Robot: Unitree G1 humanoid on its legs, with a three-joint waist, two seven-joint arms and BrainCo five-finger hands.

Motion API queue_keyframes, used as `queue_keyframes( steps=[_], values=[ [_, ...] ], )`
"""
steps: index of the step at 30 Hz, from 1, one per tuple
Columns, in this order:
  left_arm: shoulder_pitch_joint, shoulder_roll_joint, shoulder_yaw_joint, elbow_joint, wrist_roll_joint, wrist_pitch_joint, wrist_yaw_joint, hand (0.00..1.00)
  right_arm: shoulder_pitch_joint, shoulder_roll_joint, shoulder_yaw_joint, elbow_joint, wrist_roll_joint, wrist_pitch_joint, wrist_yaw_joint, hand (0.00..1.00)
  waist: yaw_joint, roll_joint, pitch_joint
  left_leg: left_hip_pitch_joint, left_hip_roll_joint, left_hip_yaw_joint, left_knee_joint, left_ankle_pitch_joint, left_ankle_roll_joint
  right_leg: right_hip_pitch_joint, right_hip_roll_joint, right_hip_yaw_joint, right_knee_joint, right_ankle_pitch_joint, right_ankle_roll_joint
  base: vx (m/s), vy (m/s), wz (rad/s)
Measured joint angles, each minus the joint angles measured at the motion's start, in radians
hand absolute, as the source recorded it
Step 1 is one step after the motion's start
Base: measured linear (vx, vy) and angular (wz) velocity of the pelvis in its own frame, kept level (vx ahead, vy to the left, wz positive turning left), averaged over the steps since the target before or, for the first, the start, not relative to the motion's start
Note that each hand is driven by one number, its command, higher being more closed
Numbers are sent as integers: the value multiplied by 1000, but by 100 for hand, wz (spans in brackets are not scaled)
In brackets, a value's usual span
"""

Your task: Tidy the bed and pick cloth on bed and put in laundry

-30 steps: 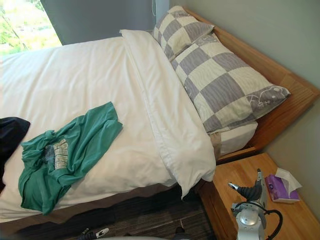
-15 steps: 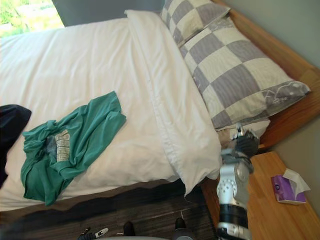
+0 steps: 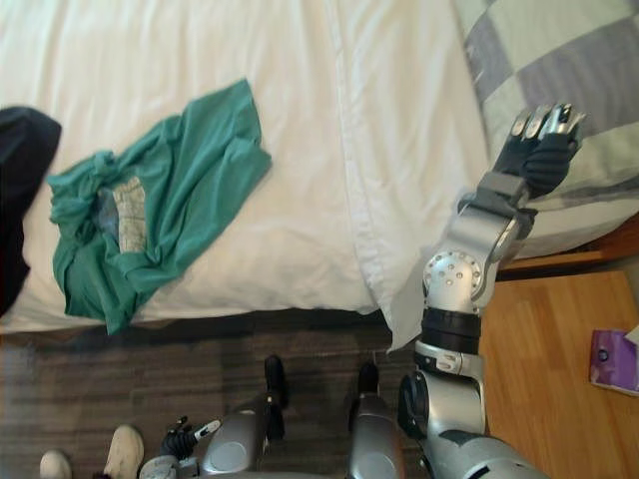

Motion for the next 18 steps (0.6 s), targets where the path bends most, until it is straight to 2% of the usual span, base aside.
queue_keyframes(
  steps=[2, 5, 10, 18],
  values=[
    [-40, 10, -17, -3, -22, -10, -1, 0, -48, -42, -17, 5, 21, -3, -5, 100, 11, 12, 35, -88, 4, -10, 55, -9, 11, -71, -11, -17, 42, -4, -2, -92, 0, 25],
    [-68, 14, -18, -25, -45, -17, -1, 0, -110, -53, -48, 73, 46, -4, -7, 100, 12, 15, 55, -192, 3, -15, 107, -15, 19, -162, -27, -23, 86, -9, 2, -76, 12, 21],
    [-102, 11, -17, -38, -75, -34, 0, 0, -125, -74, -79, 206, 57, 8, -10, 100, 21, 30, 83, -291, -5, -37, 150, -18, 24, -234, -43, -41, 109, -10, 1, -10, 18, 20],
    [-105, 9, -12, -34, -114, -56, -2, 0, -187, -115, -72, 388, 63, 20, 146, 100, 15, 33, 88, -358, -10, -32, 184, -26, 32, -300, -53, -35, 130, -9, 2, 6, 3, 2]
  ],
)
